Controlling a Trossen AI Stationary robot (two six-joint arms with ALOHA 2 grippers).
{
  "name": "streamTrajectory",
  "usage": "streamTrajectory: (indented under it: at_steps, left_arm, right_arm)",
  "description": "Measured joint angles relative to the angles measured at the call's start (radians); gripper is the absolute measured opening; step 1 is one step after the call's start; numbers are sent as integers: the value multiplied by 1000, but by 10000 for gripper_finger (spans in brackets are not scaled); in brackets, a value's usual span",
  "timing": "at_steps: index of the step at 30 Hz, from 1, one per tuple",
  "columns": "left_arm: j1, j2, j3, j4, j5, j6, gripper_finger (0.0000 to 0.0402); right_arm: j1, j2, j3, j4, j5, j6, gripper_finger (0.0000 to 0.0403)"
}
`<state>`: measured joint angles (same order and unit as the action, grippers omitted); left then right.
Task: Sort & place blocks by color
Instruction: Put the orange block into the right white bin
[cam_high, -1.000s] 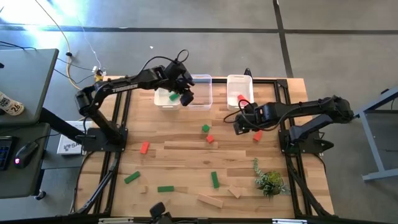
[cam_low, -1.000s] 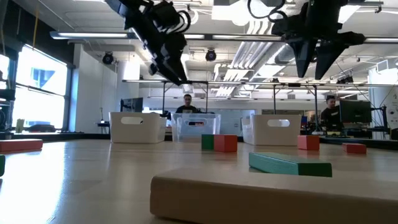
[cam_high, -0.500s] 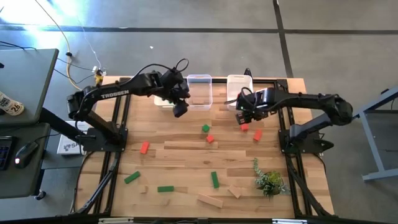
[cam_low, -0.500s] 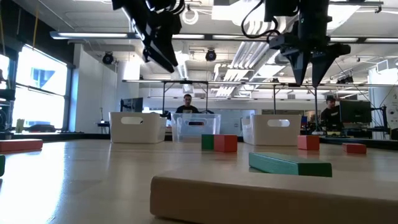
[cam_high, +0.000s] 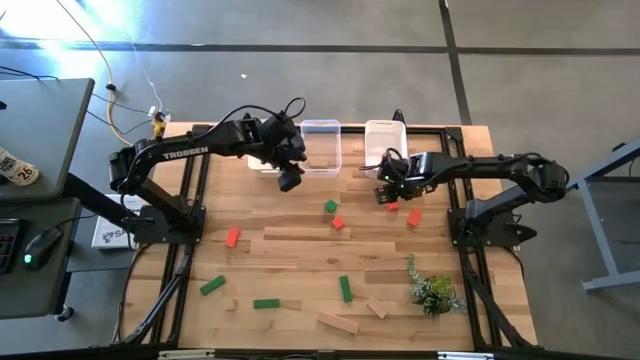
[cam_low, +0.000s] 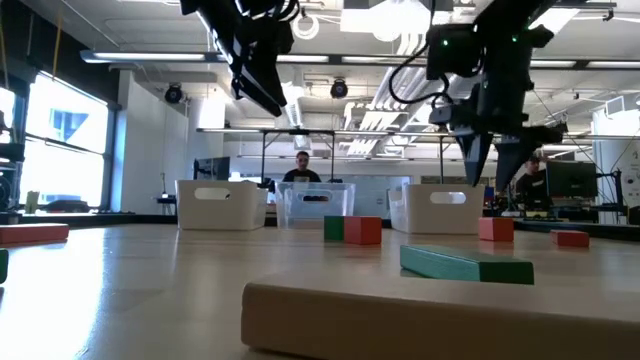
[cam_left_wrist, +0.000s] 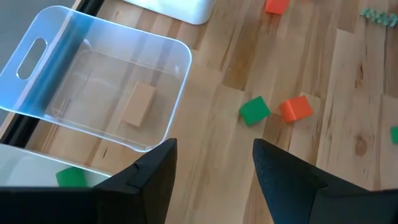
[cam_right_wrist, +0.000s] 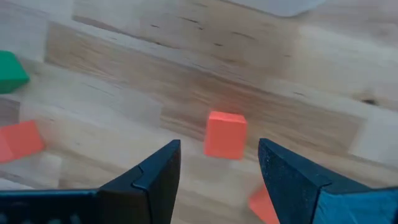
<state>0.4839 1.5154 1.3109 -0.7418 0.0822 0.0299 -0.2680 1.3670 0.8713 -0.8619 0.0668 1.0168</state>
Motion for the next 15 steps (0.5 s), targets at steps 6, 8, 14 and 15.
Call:
streamTrajectory:
  at_steps: [6, 8, 14, 15]
  left_arm:
    - [0, 0, 0, 1, 0, -1, 200]
    - [0, 1, 0, 1, 0, -1, 200]
    - [0, 1, 0, 2, 0, -37, 200]
    - [0, 1, 0, 2, 0, -42, 200]
  right_arm:
    - [0, 0, -81, 83, -8, 14, 202]
    - [0, 0, -103, 105, -9, 14, 202]
    - [-1, 12, -158, 154, -6, 5, 202]
    - [-2, 16, -162, 167, -4, -5, 202]
